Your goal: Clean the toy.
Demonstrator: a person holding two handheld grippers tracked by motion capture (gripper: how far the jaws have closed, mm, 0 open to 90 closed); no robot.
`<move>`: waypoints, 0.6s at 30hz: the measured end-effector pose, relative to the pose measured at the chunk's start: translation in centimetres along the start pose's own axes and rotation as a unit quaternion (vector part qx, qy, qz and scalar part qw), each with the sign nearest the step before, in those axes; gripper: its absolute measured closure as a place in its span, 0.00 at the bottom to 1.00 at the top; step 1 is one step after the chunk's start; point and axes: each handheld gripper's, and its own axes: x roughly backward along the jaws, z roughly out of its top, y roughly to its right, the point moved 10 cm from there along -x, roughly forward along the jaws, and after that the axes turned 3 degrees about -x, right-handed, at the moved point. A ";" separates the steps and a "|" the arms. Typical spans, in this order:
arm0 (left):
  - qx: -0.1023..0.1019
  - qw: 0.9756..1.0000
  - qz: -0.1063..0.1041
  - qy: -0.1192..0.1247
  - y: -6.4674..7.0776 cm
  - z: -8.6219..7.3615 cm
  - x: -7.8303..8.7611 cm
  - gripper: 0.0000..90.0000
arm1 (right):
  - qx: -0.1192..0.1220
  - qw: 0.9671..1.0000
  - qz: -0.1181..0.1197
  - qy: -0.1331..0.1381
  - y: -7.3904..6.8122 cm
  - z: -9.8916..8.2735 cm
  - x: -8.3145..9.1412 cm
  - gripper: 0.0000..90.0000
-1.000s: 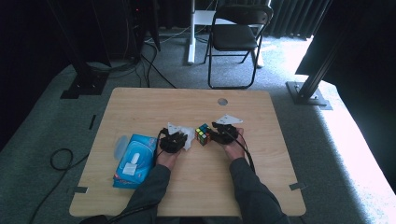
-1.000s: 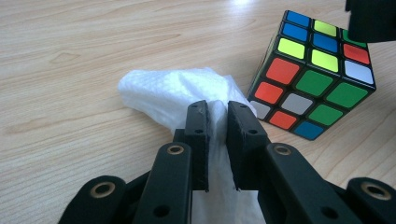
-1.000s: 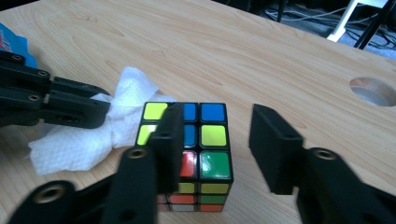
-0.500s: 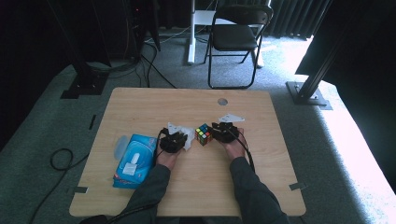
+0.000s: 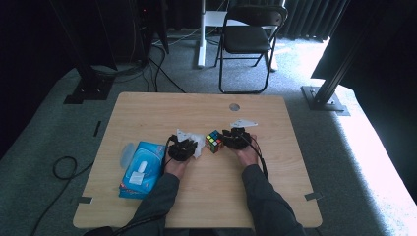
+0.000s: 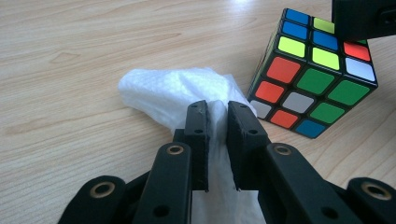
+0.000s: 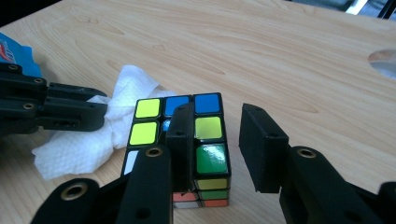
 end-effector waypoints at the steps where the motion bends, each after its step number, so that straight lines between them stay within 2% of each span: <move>1: 0.000 1.000 0.000 0.000 0.0 0.0 0.0 0.88 | -0.004 1.000 0.002 -0.001 0.0 0.0 0.0 0.74; 4: 0.000 1.000 0.000 -0.001 0.0 0.0 0.0 0.88 | -0.018 1.000 0.018 -0.004 -0.1 -0.1 0.0 0.80; 11: 0.001 1.000 0.001 0.000 0.0 0.0 0.0 0.88 | -0.059 0.998 0.037 -0.010 0.1 -0.2 -0.1 0.80; 18: 0.001 1.000 0.000 0.001 0.0 0.0 0.0 0.87 | -0.096 0.994 0.061 -0.006 0.4 -0.3 -0.1 0.80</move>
